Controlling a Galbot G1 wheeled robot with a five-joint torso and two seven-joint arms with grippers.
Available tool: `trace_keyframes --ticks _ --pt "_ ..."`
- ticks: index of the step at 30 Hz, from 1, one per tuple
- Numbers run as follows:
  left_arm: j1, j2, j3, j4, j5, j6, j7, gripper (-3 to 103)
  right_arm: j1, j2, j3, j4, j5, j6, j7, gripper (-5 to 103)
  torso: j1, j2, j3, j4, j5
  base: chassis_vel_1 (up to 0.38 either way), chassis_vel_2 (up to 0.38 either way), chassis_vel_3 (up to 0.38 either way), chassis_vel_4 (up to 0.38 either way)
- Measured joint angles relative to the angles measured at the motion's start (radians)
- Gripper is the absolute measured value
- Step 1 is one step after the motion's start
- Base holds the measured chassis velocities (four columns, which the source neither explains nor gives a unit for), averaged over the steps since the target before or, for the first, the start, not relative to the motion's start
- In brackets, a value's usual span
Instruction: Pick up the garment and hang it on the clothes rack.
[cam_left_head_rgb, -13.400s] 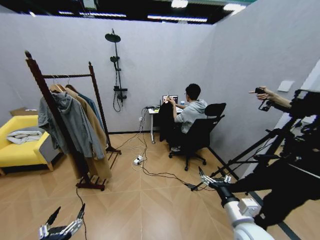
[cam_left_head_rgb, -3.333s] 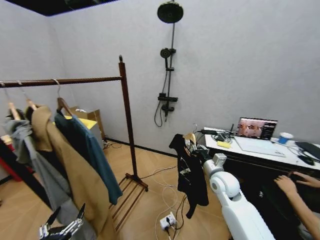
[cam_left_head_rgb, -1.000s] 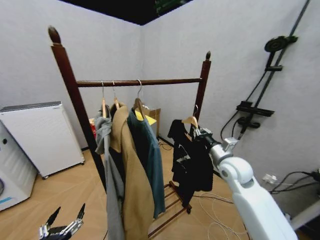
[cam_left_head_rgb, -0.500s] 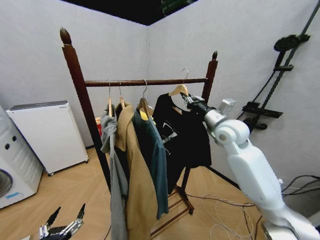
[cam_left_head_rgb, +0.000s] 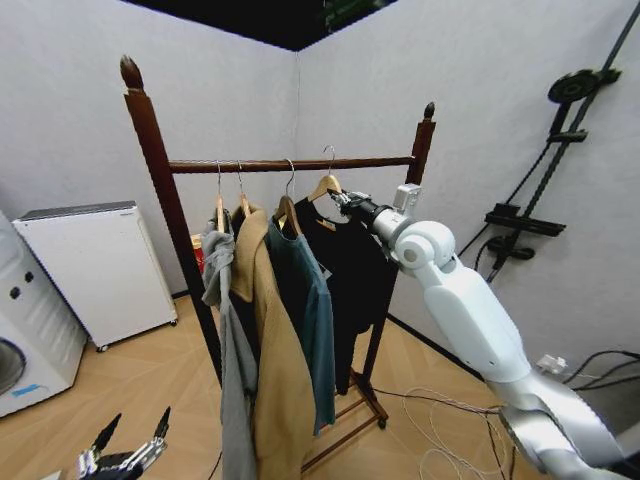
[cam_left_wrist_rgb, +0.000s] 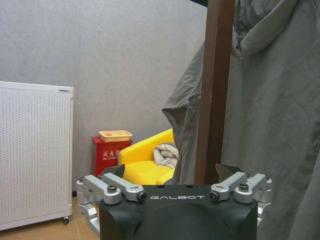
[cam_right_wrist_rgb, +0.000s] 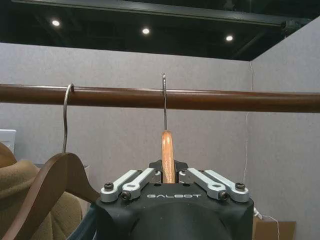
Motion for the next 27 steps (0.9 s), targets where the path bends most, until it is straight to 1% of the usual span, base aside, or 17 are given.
trace_keyframes --ticks 6,8,9,11,12,15,16,19,21,22,23,24,25,27 --pt "0.0 0.0 0.0 0.0 0.0 0.0 0.0 100 -0.013 0.0 -0.001 0.002 -0.004 -0.009 0.0 12 0.0 0.0 0.0 0.0 0.0001 0.0 0.0 0.0 0.0" --pt "0.0 0.0 0.0 0.0 0.0 0.0 0.0 100 -0.016 -0.002 -0.001 0.004 -0.006 -0.008 0.0 22 0.0 0.0 0.0 0.0 0.0001 0.0 0.0 0.0 0.0" --pt "0.0 0.0 0.0 0.0 0.0 0.0 0.0 100 -0.016 -0.002 -0.001 0.004 -0.006 -0.008 0.0 22 0.0 0.0 0.0 0.0 0.0001 0.0 0.0 0.0 0.0" --pt "0.0 0.0 0.0 0.0 0.0 0.0 0.0 100 -0.026 -0.003 0.01 0.022 -0.005 -0.007 0.004 33 0.0 0.0 0.0 0.0 0.0 0.0 0.0 0.0 0.0" --pt "0.0 0.0 0.0 0.0 0.0 0.0 0.0 100 -0.026 -0.003 0.01 0.022 -0.005 -0.007 0.004 33 0.0 0.0 0.0 0.0 0.0 0.0 0.0 0.0 0.0" --pt "0.0 0.0 0.0 0.0 0.0 0.0 0.0 100 -0.06 -0.015 0.036 0.076 0.016 -0.008 0.03 50 0.0 0.0 0.0 0.0001 0.0 0.0 0.0 0.0 0.0" --pt "0.0 0.0 0.0 0.0 0.0 0.0 0.0 100 -0.06 -0.015 0.036 0.076 0.016 -0.008 0.03 50 0.0 0.0 0.0 0.0001 0.0 0.0 0.0 0.0 0.0" --pt "0.0 0.0 0.0 0.0 0.0 0.0 0.0 100 -0.132 -0.044 0.076 0.154 0.044 -0.018 0.056 66 0.0 0.0 0.0 0.0 0.0 0.0 0.0 0.0 0.0" --pt "0.0 0.0 0.0 0.0 0.0 0.0 0.0 100 -0.156 -0.054 0.094 0.176 0.052 -0.024 0.06 66 0.0 0.0 0.0 0.0 0.0003 0.0 0.0 0.0 0.0" --pt "0.0 0.0 0.0 0.0 0.0 0.0 0.0 100 -0.179 -0.062 0.112 0.196 0.058 -0.028 0.065 71 0.0 0.0 0.0 0.0001 0.0001 0.0 0.0 0.0 0.0" --pt "0.0 0.0 0.0 0.0 0.0 0.0 0.0 100 -0.243 -0.083 0.142 0.25 0.078 -0.034 0.085 82 0.0 0.0 0.0 -0.0001 0.0003 0.0 0.0 0.0 0.0" --pt "0.0 0.0 0.0 0.0 0.0 0.0 0.0 100 -0.243 -0.083 0.142 0.25 0.078 -0.034 0.085 82 0.0 0.0 0.0 -0.0001 0.0003 0.0 0.0 0.0 0.0" --pt "0.0 0.0 0.0 0.0 0.0 0.0 0.0 100 -0.298 -0.099 0.165 0.301 0.096 -0.042 0.11 88 0.0 0.0 0.0 -0.0002 0.0003 0.0 0.0 0.0 0.0" --pt "0.0 0.0 0.0 0.0 0.0 0.0 0.0 100 -0.319 -0.105 0.172 0.32 0.101 -0.045 0.12 88 0.0 0.0 0.0 -0.0002 0.0003 0.0 0.0 0.0 0.0"
